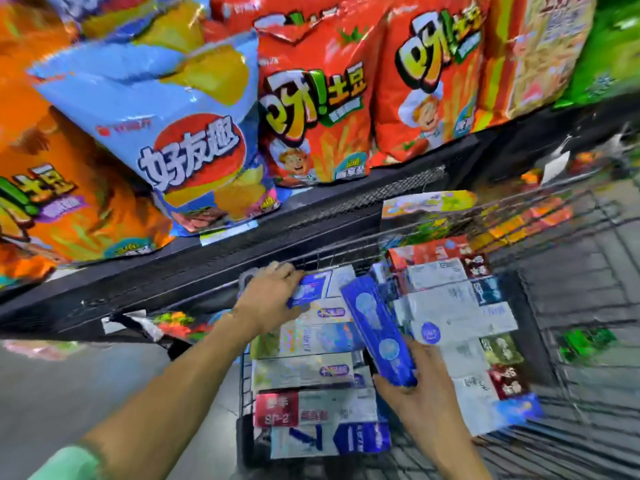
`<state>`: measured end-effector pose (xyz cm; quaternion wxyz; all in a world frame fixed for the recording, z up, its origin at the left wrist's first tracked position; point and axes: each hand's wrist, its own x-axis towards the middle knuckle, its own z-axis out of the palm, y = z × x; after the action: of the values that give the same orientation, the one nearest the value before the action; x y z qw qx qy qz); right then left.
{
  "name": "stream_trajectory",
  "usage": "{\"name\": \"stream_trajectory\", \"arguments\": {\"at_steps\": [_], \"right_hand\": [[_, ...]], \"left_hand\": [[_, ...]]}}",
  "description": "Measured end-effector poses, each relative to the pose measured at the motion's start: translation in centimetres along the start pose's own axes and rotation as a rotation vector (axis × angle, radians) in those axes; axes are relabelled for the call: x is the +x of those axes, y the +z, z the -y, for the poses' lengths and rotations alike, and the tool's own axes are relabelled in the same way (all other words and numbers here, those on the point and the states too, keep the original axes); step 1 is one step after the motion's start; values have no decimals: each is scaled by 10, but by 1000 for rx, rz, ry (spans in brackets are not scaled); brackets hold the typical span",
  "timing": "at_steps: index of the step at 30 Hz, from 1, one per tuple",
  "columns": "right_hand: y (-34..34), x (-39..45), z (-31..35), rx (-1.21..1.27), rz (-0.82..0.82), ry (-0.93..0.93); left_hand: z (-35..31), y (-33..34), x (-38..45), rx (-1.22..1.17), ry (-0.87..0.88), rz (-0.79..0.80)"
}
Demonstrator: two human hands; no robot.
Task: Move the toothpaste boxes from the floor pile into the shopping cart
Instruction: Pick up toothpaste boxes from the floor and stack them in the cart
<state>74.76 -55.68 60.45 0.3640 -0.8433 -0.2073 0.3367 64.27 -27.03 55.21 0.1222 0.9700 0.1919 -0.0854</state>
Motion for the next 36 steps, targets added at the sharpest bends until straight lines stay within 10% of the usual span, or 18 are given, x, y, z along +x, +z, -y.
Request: {"name": "stream_trajectory", "arguments": {"at_steps": [26,36], "right_hand": [[43,62,-17,-449,115,-296],[83,130,13,-823,167,-739]], "left_hand": [[41,49,3,42,-53,-227],[90,45,-71,44,-210,-166]]}}
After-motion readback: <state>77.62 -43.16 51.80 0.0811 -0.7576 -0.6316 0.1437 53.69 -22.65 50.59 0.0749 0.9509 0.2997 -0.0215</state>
